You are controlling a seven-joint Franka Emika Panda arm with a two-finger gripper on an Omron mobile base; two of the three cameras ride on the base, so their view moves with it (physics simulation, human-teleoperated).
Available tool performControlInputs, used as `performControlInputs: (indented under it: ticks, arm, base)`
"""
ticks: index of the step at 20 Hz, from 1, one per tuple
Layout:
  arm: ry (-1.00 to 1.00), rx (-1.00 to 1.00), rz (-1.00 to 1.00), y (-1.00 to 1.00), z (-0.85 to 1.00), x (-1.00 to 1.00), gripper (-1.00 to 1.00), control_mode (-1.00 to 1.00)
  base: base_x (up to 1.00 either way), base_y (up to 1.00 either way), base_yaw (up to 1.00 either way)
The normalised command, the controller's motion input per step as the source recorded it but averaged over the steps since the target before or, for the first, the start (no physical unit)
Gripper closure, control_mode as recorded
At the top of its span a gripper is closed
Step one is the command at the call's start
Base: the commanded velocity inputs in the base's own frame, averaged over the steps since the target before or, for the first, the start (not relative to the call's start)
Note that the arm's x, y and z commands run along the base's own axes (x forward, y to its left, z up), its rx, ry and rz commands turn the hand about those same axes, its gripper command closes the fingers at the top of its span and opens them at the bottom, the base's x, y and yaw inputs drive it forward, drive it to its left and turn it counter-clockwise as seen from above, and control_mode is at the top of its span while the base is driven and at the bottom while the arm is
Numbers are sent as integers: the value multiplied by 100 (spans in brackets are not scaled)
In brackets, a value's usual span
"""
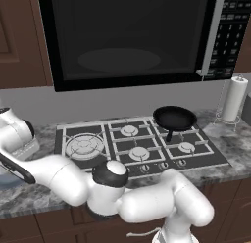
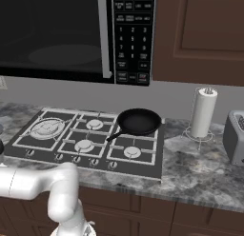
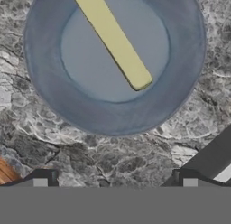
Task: Pick up the butter stick and place it in the pan. Then turn on the burner for the pan.
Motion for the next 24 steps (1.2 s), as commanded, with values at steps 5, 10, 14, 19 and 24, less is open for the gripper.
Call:
performControlInputs:
  ticks: [5,10,14,19,24]
  arm:
    - [0,0,6,14,-20,2,-100,-100]
    - [0,0,6,7,-15,19,-100,-100]
    - [0,0,8,8,-7,8,-100,-100]
    - [0,0,7,16,-1,12,-100,-100]
    - [0,0,5,22,-1,18,-100,-100]
  base:
    - [0,0,0]
    - [0,0,0]
    - [0,0,0]
    - [0,0,0]
    - [0,0,0]
